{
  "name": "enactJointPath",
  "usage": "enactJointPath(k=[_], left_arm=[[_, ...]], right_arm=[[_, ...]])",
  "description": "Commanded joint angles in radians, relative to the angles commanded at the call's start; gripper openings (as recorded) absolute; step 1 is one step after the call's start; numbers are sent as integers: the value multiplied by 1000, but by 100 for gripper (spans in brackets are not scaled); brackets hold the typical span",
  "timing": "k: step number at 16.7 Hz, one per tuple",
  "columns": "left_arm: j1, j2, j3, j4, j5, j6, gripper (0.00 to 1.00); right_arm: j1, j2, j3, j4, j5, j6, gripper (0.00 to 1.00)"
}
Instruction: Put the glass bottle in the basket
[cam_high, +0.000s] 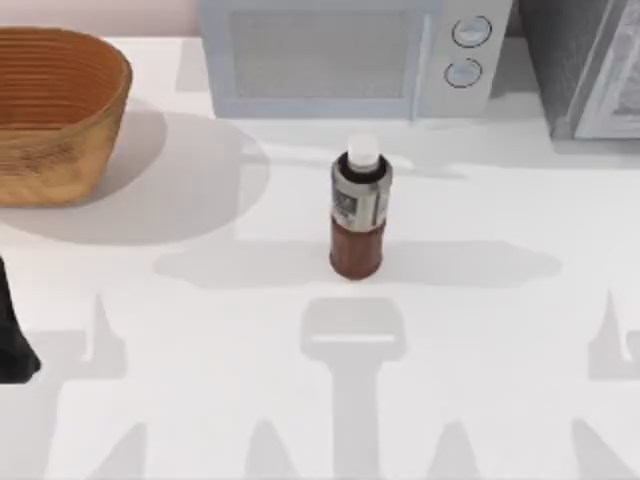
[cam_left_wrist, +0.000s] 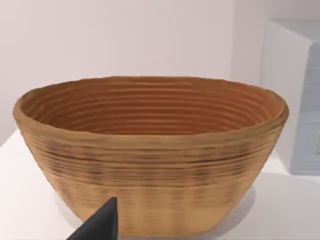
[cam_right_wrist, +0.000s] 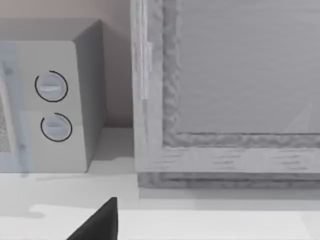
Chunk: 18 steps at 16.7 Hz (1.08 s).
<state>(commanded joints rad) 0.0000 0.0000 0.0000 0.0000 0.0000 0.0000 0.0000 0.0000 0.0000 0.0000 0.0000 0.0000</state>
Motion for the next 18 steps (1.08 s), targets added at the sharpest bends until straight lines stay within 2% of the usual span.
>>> enactJointPath(k=[4,8,12,18], left_arm=[[-12,31,12,30,7,-1,100],[-73,220,71,201,37,-3,100],[-162,563,157,469,76,0,100],[-321,1223,300,946,147,8,100]], right_arm=[[0,0,0,0,0,0,100],[0,0,0,0,0,0,100],[0,0,0,0,0,0,100],[0,0,0,0,0,0,100]])
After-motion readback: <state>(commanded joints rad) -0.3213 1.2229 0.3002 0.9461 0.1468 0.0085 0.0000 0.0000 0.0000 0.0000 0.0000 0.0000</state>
